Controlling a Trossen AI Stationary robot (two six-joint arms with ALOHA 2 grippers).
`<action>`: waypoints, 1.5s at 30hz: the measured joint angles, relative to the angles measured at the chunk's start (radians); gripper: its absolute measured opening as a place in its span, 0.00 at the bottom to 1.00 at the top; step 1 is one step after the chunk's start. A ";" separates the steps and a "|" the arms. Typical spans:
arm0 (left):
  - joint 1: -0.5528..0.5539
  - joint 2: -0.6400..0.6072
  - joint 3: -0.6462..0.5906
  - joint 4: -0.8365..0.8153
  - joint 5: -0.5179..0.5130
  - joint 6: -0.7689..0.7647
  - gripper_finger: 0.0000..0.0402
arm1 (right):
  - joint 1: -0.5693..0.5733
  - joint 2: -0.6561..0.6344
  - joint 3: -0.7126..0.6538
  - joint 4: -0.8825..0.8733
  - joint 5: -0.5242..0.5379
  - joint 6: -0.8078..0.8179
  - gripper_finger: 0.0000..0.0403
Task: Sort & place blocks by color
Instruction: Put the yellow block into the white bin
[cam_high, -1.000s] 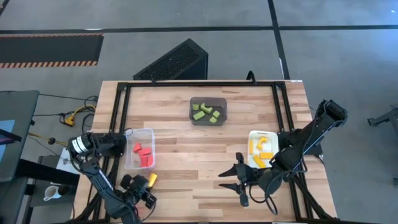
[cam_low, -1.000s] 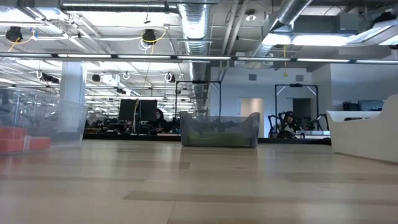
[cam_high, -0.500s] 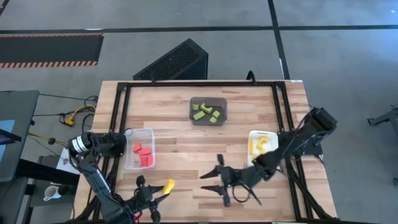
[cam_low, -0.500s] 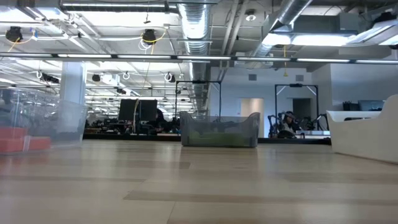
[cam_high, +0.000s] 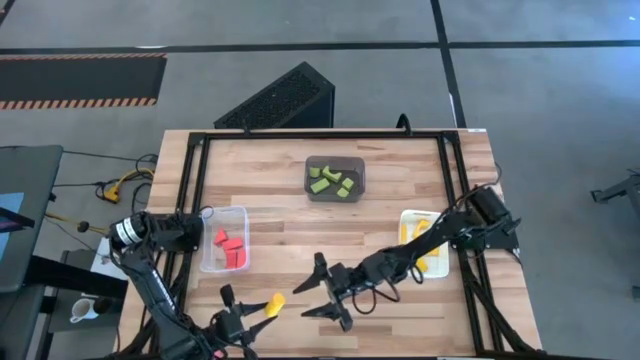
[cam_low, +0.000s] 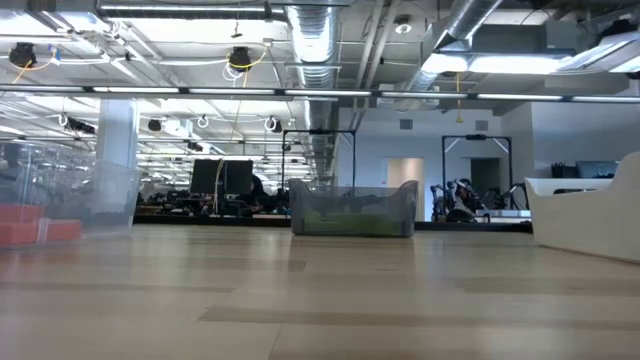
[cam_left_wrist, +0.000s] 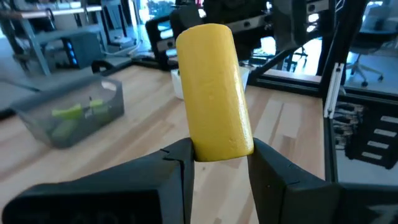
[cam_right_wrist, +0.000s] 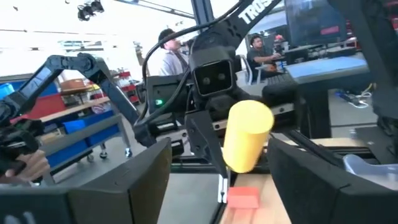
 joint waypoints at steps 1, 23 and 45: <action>0.005 0.000 0.007 0.000 -0.002 0.018 0.20 | 0.001 0.010 0.015 0.000 -0.001 0.000 0.72; 0.047 -0.001 0.017 0.159 -0.023 0.258 0.20 | -0.017 0.030 0.089 -0.018 0.013 -0.016 0.76; 0.110 -0.001 0.017 0.287 -0.023 0.425 0.20 | -0.034 -0.021 0.087 -0.146 0.024 -0.031 0.76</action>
